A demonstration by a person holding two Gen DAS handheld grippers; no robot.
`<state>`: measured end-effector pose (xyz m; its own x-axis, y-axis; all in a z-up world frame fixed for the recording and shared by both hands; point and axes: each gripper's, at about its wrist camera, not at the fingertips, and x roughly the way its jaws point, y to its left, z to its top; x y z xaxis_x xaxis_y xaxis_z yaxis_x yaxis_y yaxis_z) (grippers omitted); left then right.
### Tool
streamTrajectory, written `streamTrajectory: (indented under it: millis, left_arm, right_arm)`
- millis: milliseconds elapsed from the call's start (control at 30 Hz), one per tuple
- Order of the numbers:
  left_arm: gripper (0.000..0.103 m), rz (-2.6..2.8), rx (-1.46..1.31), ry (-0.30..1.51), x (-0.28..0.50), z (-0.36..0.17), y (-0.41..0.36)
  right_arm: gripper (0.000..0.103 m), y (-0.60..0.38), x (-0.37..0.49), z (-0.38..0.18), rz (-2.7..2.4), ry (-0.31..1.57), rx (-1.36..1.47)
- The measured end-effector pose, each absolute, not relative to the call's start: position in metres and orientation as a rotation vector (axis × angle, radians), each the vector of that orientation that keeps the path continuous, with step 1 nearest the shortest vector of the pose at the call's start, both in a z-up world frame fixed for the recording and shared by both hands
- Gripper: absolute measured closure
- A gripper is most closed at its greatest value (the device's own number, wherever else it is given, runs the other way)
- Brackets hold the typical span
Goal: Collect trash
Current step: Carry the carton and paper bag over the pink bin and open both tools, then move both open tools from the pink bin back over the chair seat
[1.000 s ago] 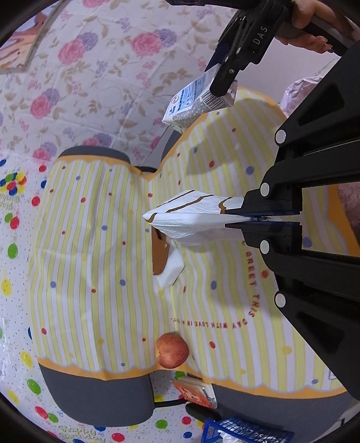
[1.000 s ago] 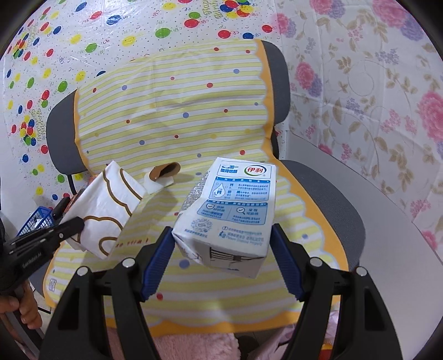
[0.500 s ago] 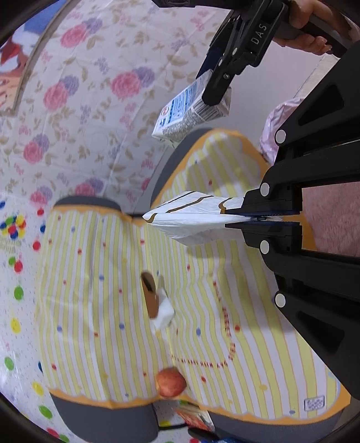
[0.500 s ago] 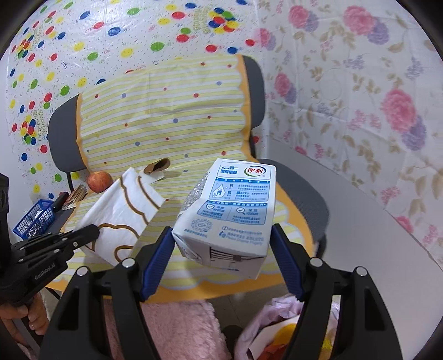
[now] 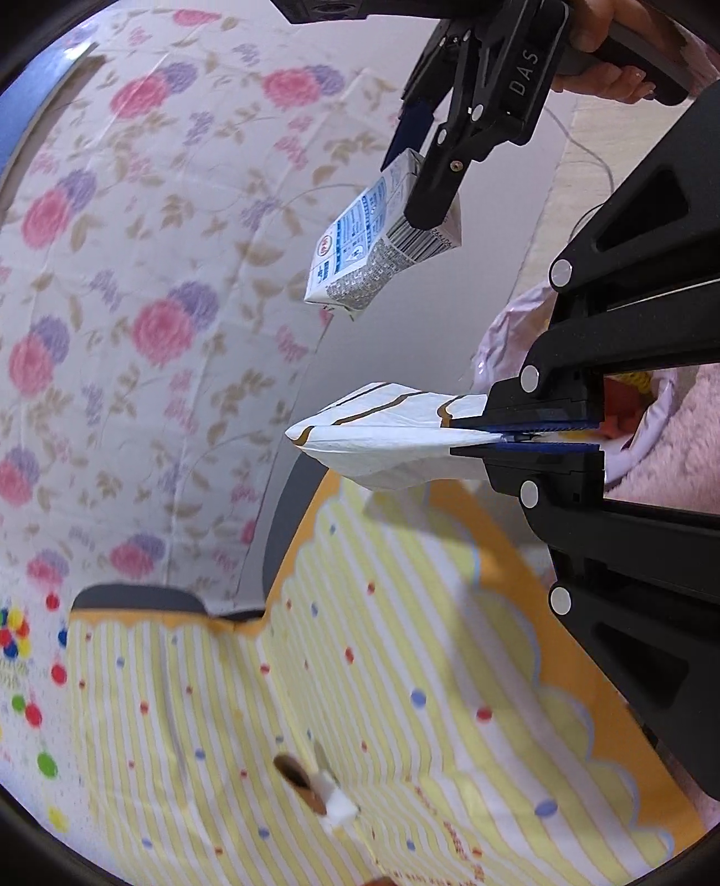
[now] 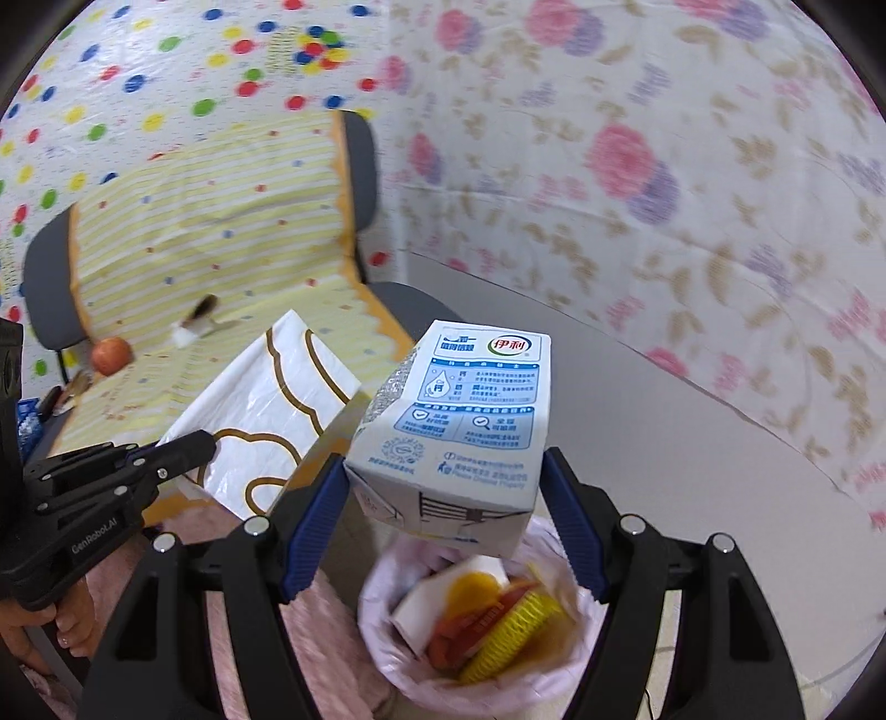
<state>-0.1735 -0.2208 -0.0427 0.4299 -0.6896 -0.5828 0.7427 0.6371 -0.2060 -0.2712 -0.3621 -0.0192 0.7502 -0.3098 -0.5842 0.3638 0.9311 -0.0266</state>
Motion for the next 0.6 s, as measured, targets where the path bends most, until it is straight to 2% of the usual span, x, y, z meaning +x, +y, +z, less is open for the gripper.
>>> streamTrajectory:
  millis: [367, 467, 500, 533, 600]
  left_arm:
    - [0.100, -0.944, 0.133, 0.710, -0.177, -0.052, -0.269]
    - [0.097, -0.956, 0.144, 0.719, -0.177, -0.054, -0.279]
    - [0.084, -0.963, 0.152, 0.731, -0.176, -0.056, -0.283]
    - [0.061, -0.962, 0.156, 0.736, -0.176, -0.057, -0.285]
    - [0.042, -0.934, 0.159, 0.732, -0.175, -0.059, -0.283]
  right_arm:
    - [0.033, -0.398, -0.294, -0.036, -0.419, 0.630, 0.147]
    - [0.032, -0.406, -0.294, -0.040, -0.412, 0.629, 0.163]
    - [0.031, -0.408, -0.292, -0.042, -0.410, 0.631, 0.169]
    - [0.031, -0.410, -0.292, -0.044, -0.408, 0.635, 0.175]
    - [0.023, -0.415, -0.289, -0.050, -0.410, 0.659, 0.184]
